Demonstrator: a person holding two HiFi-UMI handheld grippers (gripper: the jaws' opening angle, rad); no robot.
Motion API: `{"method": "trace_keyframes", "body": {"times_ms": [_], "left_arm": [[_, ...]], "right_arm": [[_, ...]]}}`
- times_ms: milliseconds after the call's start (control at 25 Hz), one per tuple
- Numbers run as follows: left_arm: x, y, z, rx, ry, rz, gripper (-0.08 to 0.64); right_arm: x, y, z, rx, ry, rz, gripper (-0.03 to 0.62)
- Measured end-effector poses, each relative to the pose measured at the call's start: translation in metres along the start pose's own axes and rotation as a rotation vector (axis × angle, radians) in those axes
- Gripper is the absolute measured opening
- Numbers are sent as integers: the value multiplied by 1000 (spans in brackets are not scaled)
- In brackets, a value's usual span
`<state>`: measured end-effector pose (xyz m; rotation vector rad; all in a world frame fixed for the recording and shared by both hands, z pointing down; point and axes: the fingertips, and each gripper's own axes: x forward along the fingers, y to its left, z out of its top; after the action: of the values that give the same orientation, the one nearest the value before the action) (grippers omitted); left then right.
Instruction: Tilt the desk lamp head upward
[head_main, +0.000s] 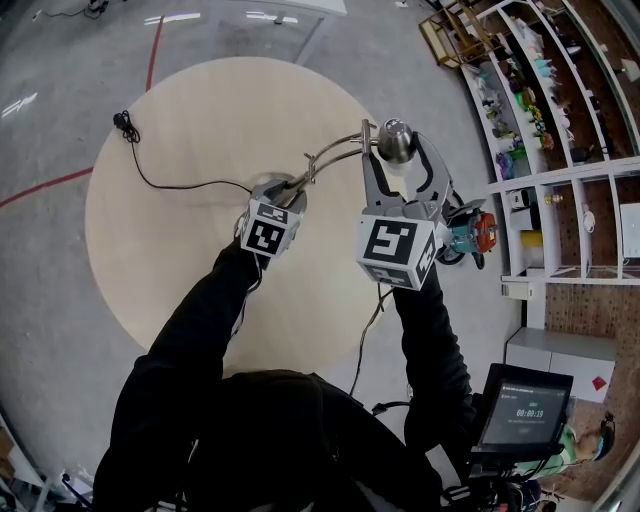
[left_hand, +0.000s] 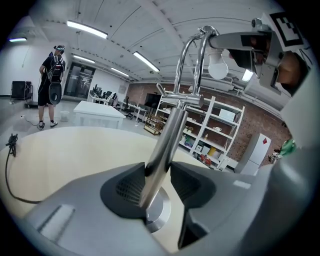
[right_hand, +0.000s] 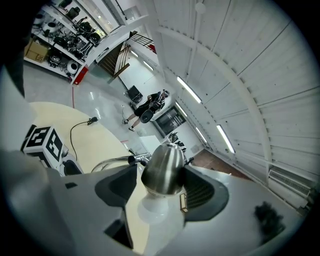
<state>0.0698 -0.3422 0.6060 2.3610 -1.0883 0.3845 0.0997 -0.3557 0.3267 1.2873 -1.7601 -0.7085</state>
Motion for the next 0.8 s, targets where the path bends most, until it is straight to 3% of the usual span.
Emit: {"method": "trace_keyframes", "body": {"times_ms": [320, 800], "left_arm": [[-3, -1, 2, -8, 3, -3, 166], [-5, -1, -2, -12, 15, -8, 166]], "right_arm": [[-2, 6, 20, -107, -40, -17, 307], [-3, 12, 27, -144, -64, -37, 307]]}}
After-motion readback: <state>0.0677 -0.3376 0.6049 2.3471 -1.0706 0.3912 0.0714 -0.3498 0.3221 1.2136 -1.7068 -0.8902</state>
